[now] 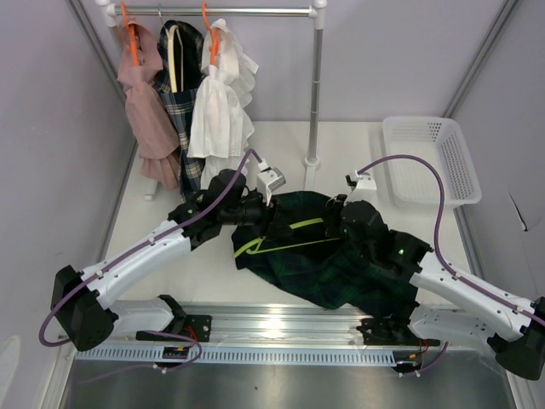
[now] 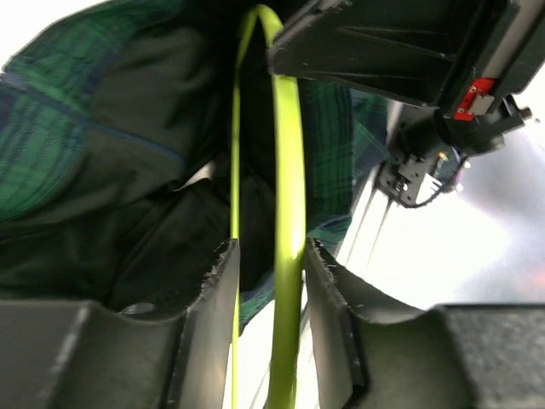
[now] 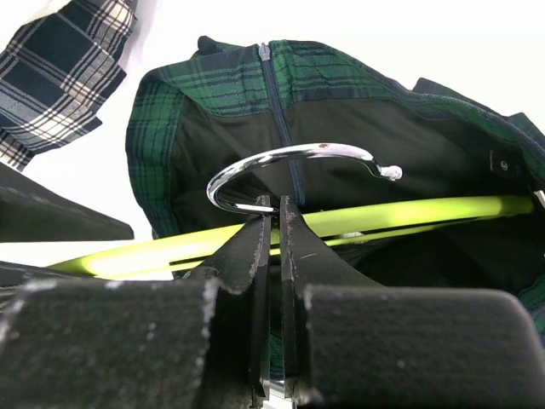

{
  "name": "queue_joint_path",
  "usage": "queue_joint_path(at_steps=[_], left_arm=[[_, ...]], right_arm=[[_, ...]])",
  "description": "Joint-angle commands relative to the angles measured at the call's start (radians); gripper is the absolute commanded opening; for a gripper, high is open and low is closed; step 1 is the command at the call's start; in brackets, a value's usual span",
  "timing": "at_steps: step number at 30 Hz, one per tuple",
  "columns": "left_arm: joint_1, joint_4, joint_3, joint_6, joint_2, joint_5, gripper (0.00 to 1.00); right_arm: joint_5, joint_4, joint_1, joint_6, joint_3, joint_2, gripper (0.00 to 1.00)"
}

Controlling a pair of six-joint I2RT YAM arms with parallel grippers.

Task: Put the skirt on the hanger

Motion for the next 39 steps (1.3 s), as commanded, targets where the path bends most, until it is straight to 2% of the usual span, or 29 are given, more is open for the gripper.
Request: queue_joint_path(at_steps=[1,3,6,8,15,20,32,34,39], left_arm=[[-0.003,-0.005,0.056,0.017,-0.053,-0.079,0.45],[-0.003,-0.030,0.073,0.016,-0.057,-0.120,0.51],[0.000,-0.081,0.084,-0.001,-0.071,-0.264,0.55],[0.017,-0.133,0.087,-0.013,-0.080,-0.352,0.55],[0.071,-0.234,0.049,-0.047,-0.082,-0.448,0.54],[0.112,-0.219,0.009,-0.073,-0.088,-0.427,0.60],[0.122,-0.059,0.021,-0.115,-0.214,-0.223,0.71],[0.126,-0.058,0.033,-0.122,-0.220,-0.232,0.71],[0.157,-0.137,0.072,-0.164,-0.156,-0.355,0.72]], right_arm=[[0.064,0.005,0.002,0.002,0.002,-0.028,0.00],[0.070,0.002,0.000,0.005,0.004,-0.031,0.00],[0.076,0.002,0.000,0.013,0.004,-0.035,0.00],[0.078,0.002,-0.004,0.019,0.002,-0.038,0.00],[0.070,0.009,-0.011,0.025,-0.001,-0.046,0.00],[0.058,0.014,-0.015,0.022,-0.013,-0.058,0.00],[0.035,0.002,-0.020,0.013,-0.038,-0.083,0.00],[0.030,0.003,-0.020,0.011,-0.041,-0.086,0.00],[0.019,0.011,-0.018,0.008,-0.068,-0.124,0.00]])
